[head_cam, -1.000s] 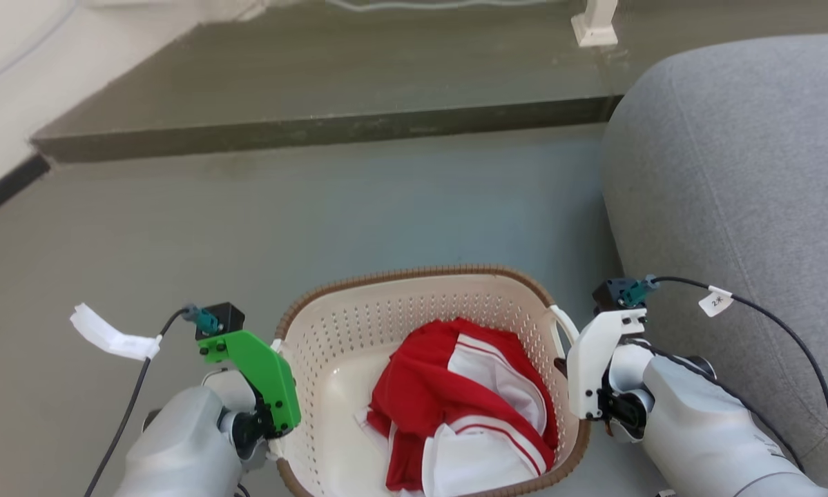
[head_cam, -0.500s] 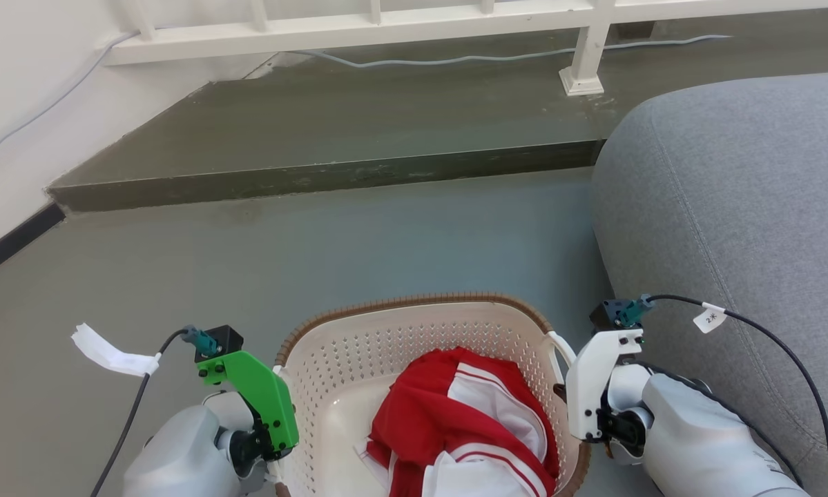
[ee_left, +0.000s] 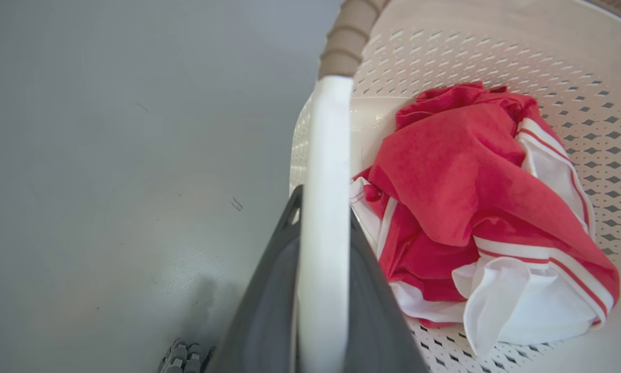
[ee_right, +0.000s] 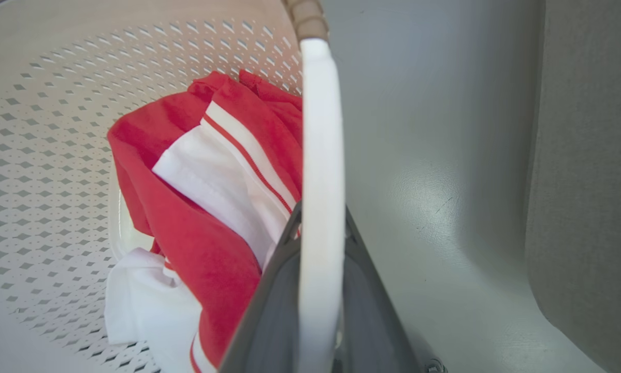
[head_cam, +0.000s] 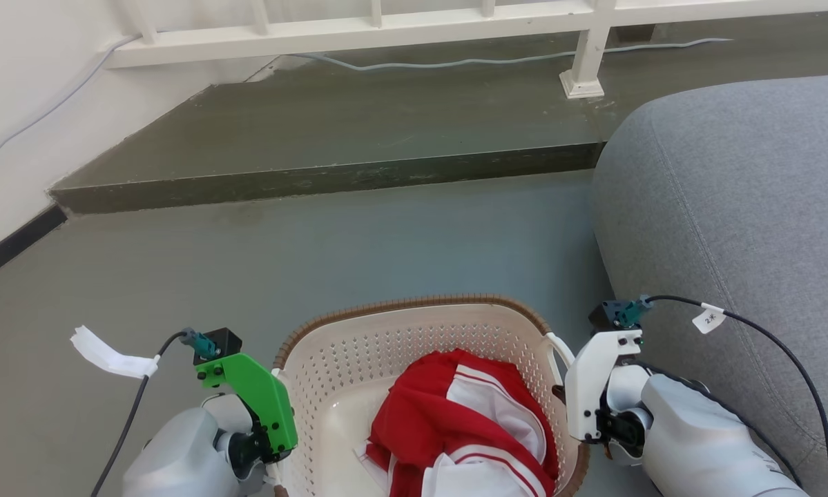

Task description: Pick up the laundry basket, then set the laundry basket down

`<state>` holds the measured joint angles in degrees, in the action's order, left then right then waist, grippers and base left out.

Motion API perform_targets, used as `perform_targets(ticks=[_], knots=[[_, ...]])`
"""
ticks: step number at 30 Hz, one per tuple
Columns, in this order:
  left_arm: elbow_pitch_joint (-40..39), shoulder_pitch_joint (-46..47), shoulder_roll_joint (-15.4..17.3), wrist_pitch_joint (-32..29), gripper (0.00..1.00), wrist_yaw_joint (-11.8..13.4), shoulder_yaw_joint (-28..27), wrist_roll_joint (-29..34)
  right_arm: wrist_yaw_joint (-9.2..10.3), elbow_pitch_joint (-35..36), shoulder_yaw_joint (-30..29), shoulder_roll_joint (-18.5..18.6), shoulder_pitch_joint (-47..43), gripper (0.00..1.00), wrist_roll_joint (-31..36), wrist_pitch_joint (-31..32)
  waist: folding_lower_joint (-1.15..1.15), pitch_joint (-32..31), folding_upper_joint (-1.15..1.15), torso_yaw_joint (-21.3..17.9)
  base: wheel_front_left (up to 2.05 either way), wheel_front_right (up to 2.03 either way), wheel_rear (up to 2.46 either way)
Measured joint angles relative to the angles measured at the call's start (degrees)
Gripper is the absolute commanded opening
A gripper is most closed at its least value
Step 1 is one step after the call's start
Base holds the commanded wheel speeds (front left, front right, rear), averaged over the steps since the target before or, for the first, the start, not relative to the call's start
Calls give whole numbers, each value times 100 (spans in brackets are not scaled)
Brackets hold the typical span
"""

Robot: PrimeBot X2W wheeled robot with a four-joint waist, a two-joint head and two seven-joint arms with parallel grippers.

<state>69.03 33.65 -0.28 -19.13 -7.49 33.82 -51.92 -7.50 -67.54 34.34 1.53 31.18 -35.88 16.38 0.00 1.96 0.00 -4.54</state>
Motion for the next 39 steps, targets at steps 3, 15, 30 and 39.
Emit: perform_targets(ticks=[3,15,30,39], knots=[[7,0,5,0,0,0,11,-29,0,0,14,0,0,0,-15,1,0,-2,0,-2,0,0,0],[-4,0,23,-5,0,0,67,-37,0,-2,94,0,0,0,-151,4,0,-1,0,-10,0,0,0],[-116,20,78,287,0,0,159,-24,31,-2,48,-1,29,0,-250,-339,0,82,0,25,0,0,0],[-154,388,97,684,0,-4,158,37,114,20,25,11,353,0,-192,-791,0,409,0,54,0,0,0]])
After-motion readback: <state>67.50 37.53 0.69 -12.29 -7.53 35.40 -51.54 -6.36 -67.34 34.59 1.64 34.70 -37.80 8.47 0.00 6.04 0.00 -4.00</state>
